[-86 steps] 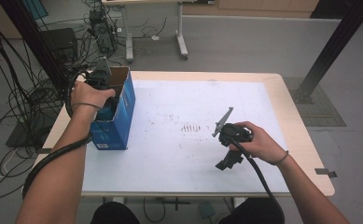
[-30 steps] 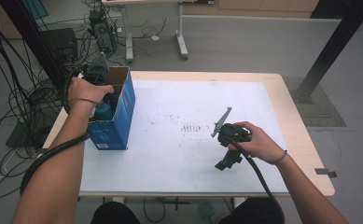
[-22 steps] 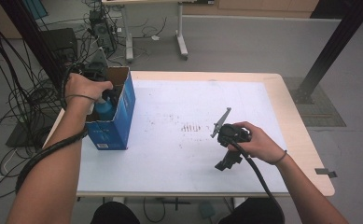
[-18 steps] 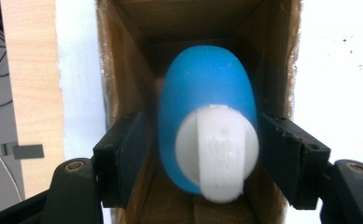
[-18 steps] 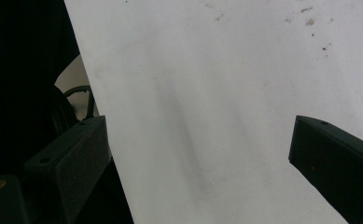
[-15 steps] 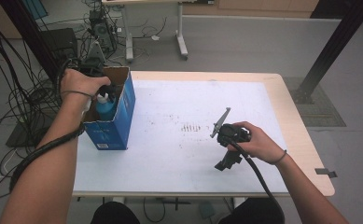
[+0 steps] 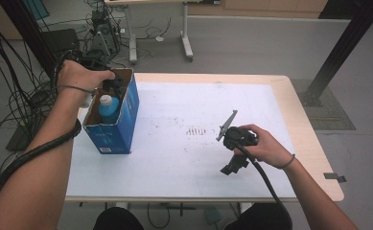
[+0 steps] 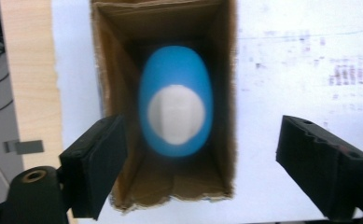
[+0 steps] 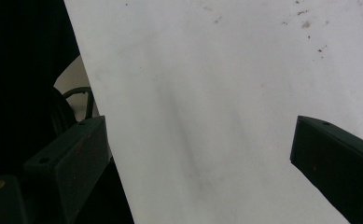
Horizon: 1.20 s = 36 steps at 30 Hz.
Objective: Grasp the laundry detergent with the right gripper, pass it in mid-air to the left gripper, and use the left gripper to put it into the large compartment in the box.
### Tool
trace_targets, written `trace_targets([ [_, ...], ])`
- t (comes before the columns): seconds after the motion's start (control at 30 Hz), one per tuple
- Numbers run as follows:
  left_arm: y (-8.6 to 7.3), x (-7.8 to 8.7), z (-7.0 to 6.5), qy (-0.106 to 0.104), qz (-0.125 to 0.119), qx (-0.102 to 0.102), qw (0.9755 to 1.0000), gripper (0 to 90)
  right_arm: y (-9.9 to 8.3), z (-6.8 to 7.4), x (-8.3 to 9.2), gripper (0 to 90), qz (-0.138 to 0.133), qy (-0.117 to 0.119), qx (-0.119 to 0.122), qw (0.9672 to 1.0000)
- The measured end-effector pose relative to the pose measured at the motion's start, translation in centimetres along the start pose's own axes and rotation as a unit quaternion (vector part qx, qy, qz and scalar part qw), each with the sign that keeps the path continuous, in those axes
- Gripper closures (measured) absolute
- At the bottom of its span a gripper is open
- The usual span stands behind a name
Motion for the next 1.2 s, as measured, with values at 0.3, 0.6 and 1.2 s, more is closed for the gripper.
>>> trace_targets([
  [0.3,0.6,1.1,-2.4,-0.012,-0.011,-0.025,0.9996,12.3,-0.1,-0.2,0.1,4.0,-0.001,-0.001,-0.002,1.0000],
  [0.6,1.8,1.7,-5.2,-0.013,-0.014,-0.048,0.9987,11.5,0.0,-0.3,0.3,4.0,-0.006,-0.002,-0.001,1.0000],
  [1.2,4.7,0.7,-11.0,-0.036,-0.018,-0.093,0.9948,11.5,-0.2,-0.3,0.1,3.9,-0.010,0.003,-0.006,0.9999],
])
Point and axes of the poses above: each handheld gripper's, and its own axes: x roughly backward along the jaws, y roughly out of its top, z roughly to its left, the point moved 10 cm from there along -x, roughly forward along the jaws
